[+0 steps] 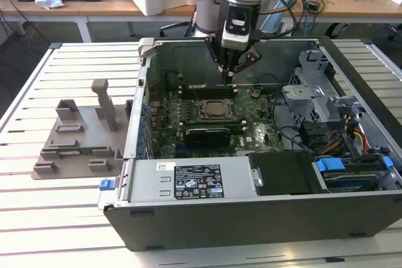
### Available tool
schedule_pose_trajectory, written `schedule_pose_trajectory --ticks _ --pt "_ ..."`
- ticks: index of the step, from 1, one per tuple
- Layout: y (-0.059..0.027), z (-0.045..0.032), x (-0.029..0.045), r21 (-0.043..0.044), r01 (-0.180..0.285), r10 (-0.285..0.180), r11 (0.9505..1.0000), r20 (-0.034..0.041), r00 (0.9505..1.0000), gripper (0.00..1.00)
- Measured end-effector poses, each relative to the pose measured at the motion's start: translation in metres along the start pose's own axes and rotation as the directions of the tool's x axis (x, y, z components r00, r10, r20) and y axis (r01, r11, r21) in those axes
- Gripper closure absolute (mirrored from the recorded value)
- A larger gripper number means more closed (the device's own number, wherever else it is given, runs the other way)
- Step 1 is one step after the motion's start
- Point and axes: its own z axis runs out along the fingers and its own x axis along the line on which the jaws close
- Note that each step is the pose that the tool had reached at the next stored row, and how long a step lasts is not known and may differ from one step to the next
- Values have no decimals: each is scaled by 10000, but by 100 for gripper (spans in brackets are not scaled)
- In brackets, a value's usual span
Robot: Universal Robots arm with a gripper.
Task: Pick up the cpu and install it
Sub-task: 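Install the first cpu locking lever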
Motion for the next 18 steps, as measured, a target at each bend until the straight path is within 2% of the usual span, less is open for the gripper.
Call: schedule_pose_trajectory --ticks 8,11,14,18 --pt "0 0 0 7 831 -831 9965 94 9965 89" --pt "0 0 0 14 1244 -1244 9922 141 9921 89" --pt "0 0 0 28 1775 -1775 9841 203 9839 89" --pt "0 0 0 49 2393 -2394 9709 274 9705 89"
